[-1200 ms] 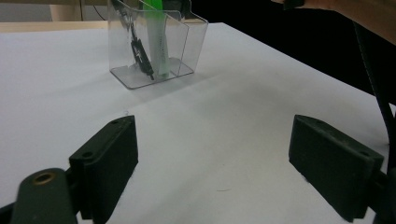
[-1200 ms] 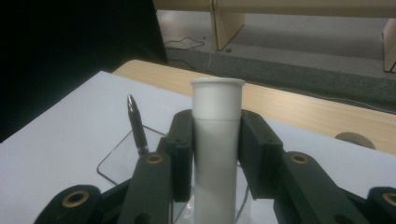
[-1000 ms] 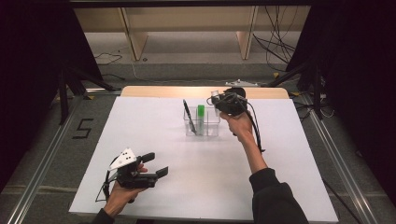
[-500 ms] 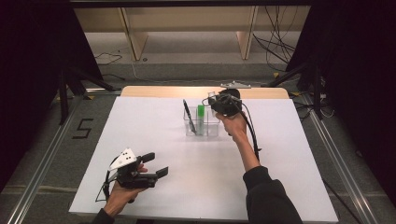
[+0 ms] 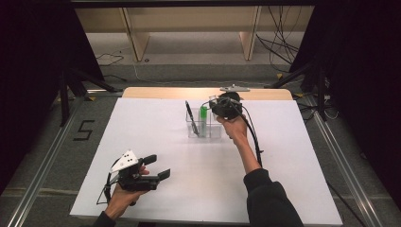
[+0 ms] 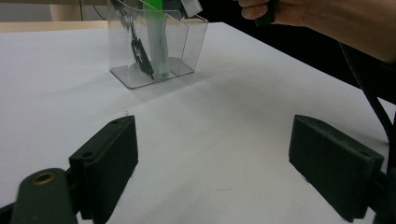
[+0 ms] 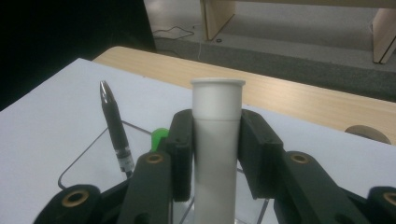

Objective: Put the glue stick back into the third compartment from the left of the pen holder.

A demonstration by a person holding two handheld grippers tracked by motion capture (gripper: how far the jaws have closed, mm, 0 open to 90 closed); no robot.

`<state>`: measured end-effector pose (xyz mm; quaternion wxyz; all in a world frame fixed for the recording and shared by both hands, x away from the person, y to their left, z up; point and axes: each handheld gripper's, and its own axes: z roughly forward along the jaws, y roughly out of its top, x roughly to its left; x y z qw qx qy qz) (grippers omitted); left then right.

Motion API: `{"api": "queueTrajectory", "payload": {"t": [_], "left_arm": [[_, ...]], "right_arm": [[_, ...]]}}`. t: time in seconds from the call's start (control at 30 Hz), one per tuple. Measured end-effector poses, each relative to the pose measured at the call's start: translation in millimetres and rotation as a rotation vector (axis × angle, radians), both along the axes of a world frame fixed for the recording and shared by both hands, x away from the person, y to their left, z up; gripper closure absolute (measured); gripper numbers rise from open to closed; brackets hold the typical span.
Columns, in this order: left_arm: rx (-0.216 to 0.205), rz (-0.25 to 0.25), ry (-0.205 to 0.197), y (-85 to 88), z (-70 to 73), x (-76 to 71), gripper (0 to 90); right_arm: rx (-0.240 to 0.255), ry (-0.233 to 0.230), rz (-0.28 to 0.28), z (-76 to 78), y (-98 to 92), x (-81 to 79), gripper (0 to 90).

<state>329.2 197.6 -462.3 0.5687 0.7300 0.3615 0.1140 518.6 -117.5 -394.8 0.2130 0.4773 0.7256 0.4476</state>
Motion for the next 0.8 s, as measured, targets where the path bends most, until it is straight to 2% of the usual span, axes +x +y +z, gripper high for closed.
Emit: {"api": "queueTrajectory", "payload": {"t": [0.4,0.53,0.67,0.8], "left_arm": [[-0.001,-0.001,0.001,0.0,-0.1,-0.1,15.2],[-0.003,-0.002,0.001,0.1,-0.1,0.0,15.2],[-0.002,-0.001,0.001,-0.4,-0.3,-0.1,15.2],[-0.003,-0.001,0.003,-0.5,-0.4,0.1,15.2]], "right_arm": [[-0.013,0.025,-0.017,-8.6,0.3,1.4,66.5],[0.045,0.040,-0.022,-5.5,-5.4,1.4,52.3],[0.050,0.004,-0.016,4.6,-10.4,-3.2,48.8],[0.056,-0.001,-0.015,10.9,-16.4,-7.5,47.3]]}}
